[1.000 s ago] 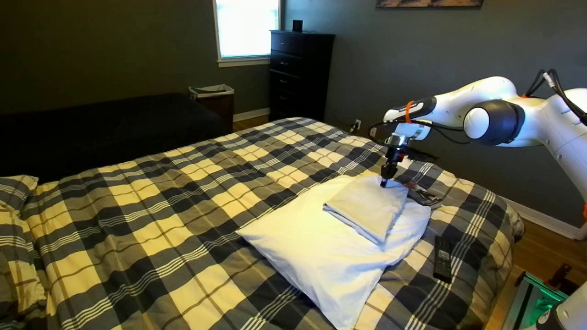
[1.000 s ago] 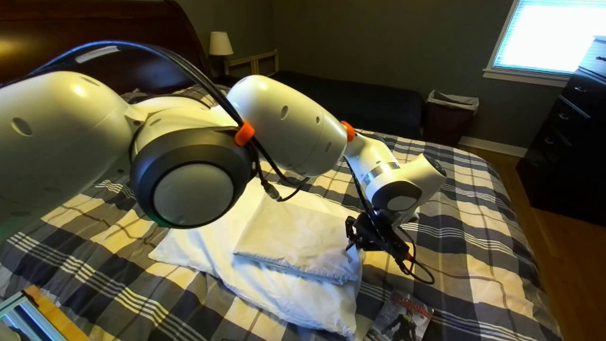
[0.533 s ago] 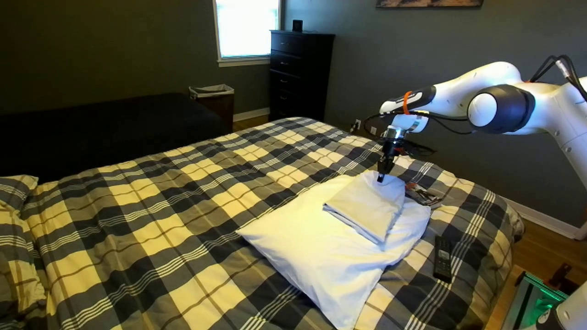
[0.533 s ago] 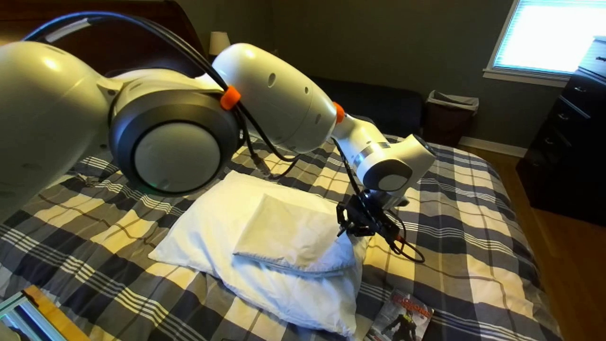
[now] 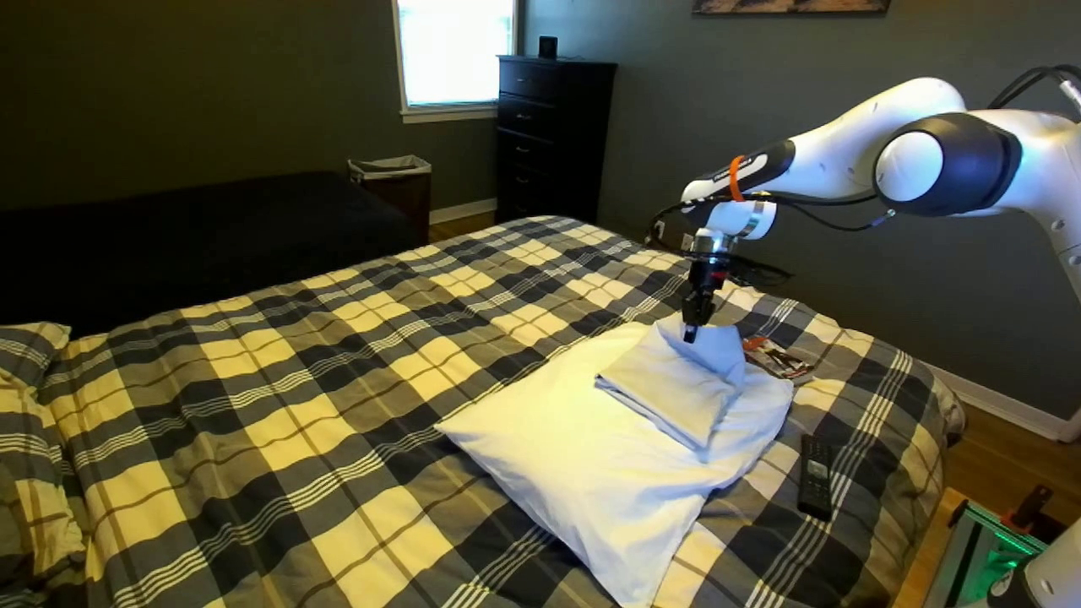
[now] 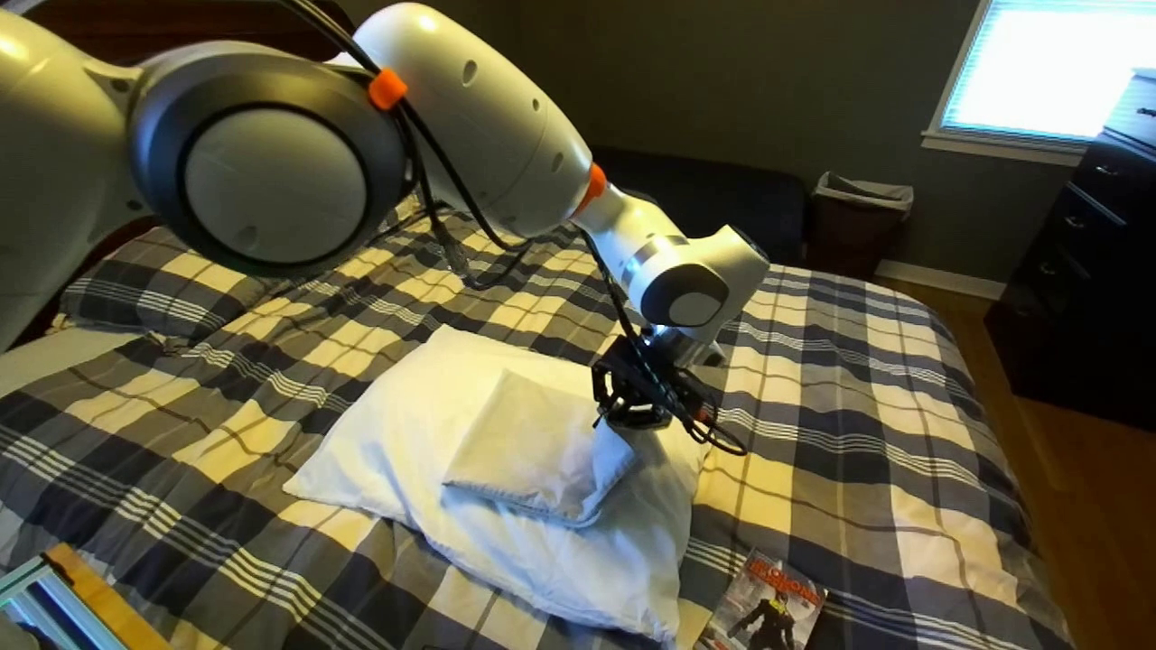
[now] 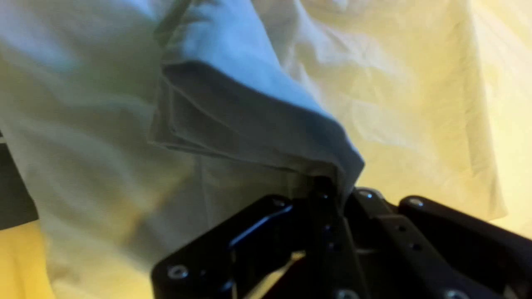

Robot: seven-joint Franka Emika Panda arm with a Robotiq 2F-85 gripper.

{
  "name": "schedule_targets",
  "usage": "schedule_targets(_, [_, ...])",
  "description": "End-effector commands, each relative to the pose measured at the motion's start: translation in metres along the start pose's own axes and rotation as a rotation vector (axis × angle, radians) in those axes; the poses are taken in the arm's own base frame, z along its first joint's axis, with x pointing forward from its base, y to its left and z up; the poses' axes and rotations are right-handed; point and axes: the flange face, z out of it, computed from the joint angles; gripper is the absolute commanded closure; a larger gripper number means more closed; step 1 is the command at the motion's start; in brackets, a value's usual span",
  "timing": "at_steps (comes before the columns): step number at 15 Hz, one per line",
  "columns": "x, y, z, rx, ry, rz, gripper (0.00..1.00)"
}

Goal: Fold the pillowcase in half

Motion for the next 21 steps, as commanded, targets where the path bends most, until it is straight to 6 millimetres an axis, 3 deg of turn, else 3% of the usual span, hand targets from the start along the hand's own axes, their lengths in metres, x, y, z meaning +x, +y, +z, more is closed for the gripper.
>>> schedule_targets(1, [-0.021,-0.030,0.000,-0.003,-0.026,0.027,0.99])
schedule_targets(8, [-0.038,-0.073,0.005,0.013,-0.070,0.019,0.99])
schedule_targets(14, [-0.040,-0.101,0.018,0.028,-0.101,-0.006,0.99])
schedule_targets(15, [-0.032,-0.089,0.016,0.029,-0.105,-0.009,0.99])
schedule_targets(16, [-0.032,-0.092,0.017,0.029,-0.107,-0.013,0.95])
schedule_targets(21, [-0.032,-0.090,0.016,0.028,-0.105,-0.010,0.95])
